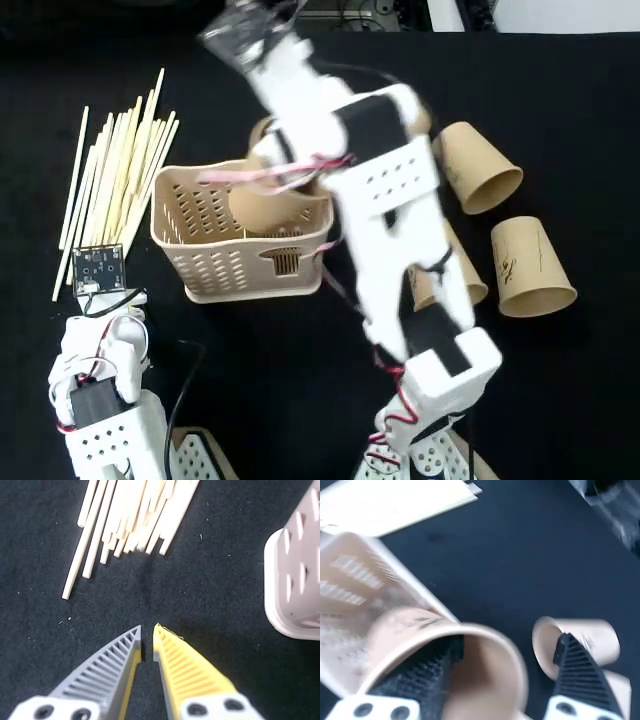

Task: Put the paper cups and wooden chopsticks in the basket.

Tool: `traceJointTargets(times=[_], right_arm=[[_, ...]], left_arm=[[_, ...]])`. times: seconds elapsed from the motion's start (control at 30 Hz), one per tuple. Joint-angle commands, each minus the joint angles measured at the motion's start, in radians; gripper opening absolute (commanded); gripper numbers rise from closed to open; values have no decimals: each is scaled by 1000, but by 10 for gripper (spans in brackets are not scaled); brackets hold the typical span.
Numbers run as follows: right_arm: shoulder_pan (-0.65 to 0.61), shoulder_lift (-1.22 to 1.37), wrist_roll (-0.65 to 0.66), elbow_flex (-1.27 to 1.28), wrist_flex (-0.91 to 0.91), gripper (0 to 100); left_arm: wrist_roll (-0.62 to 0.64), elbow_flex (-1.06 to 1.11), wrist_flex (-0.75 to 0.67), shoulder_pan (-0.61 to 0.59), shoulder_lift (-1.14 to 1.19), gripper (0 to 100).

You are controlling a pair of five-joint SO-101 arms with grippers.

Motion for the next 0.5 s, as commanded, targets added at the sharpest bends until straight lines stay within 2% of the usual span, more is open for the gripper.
traceJointTargets(times=[0.0, 0.1, 0.2, 0.47], right_arm=[[92, -7, 26, 8, 34, 295], [98, -12, 61, 50, 34, 191], [101, -10, 55, 67, 31, 25], [180, -41, 61, 33, 34, 12]], left_arm=[[-11, 18, -20, 4, -6, 58], [-11, 18, -20, 4, -6, 58], [-11, 18, -20, 4, -6, 58], [-11, 18, -20, 4, -6, 58]])
